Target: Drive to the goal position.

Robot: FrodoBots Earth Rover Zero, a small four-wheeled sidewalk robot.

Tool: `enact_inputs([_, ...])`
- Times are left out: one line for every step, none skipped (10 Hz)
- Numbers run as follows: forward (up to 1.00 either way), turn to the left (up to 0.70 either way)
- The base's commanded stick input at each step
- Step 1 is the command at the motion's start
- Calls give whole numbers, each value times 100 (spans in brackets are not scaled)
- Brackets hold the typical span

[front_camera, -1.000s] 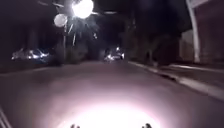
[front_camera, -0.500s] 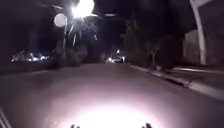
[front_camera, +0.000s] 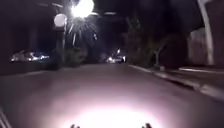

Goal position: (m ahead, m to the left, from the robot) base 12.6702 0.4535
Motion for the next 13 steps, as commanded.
enact_inputs([70,0])
enact_inputs([70,0])
enact_inputs([70,0])
enact_inputs([70,0])
enact_inputs([70,0])
enact_inputs([70,0])
enact_inputs([70,0])
enact_inputs([70,0])
enact_inputs([70,0])
enact_inputs([70,0])
enact_inputs([70,0])
enact_inputs([70,0])
enact_inputs([70,0])
